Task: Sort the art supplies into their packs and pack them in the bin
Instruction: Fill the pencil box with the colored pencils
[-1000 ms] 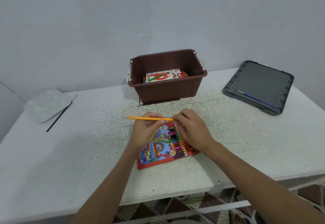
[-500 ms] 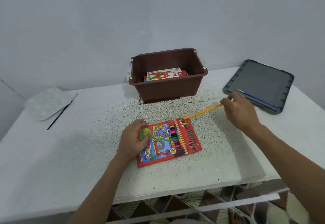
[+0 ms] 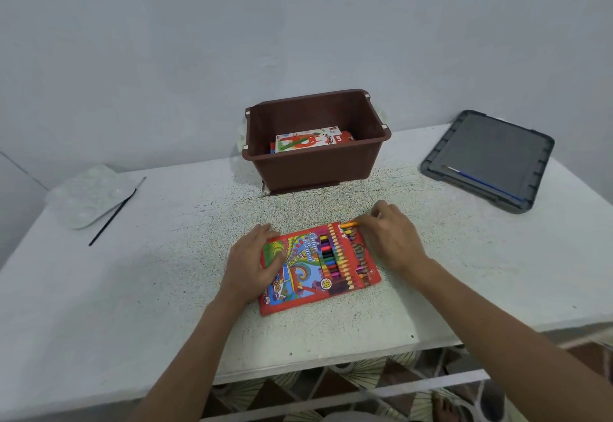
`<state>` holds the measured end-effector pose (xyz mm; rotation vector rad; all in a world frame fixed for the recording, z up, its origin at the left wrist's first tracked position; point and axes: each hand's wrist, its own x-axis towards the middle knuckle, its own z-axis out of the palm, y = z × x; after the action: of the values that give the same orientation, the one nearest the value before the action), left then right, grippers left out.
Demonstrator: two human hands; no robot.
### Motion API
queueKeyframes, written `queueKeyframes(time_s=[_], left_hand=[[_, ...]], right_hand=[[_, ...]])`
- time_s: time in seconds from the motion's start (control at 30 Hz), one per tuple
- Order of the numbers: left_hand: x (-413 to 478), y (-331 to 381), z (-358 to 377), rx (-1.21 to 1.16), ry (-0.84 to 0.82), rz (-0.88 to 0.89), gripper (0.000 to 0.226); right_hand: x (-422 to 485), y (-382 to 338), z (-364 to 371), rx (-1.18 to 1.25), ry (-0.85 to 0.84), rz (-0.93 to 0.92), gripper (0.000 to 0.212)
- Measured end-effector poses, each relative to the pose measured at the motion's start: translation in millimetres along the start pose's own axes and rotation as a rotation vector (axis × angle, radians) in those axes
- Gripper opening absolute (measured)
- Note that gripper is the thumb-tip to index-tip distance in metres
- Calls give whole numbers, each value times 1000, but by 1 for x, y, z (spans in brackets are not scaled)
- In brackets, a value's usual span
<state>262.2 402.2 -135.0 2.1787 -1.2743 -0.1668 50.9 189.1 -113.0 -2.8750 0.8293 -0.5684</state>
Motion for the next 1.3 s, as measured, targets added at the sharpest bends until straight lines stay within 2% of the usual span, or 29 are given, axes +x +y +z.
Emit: queueKeyframes(time_s=[0.17,0.37,0.57,0.67,0.87,1.03,1.3], left_hand=[[-1,0,1,11,-3,-8,55],[5,-3,-1,5,44,35,54],[27,3,-5,73,129,62,45],[42,12,-7,167,48,31,53],[78,24,-9,299,-65,5,41],[86,28,-6,300,-3,-1,25],[88,28,2,459,75,12,32]], right_hand=[[0,-21,17,196,40,-20,28],[-6,-18,20,342,96,6,45],[-7,-22,19,328,99,27,46],[-8,-23,20,296,90,12,42],[-7,-22,21,287,78,9,31],[-6,-22,21,272,64,9,37],[-5,-23,19,279,44,26,44]])
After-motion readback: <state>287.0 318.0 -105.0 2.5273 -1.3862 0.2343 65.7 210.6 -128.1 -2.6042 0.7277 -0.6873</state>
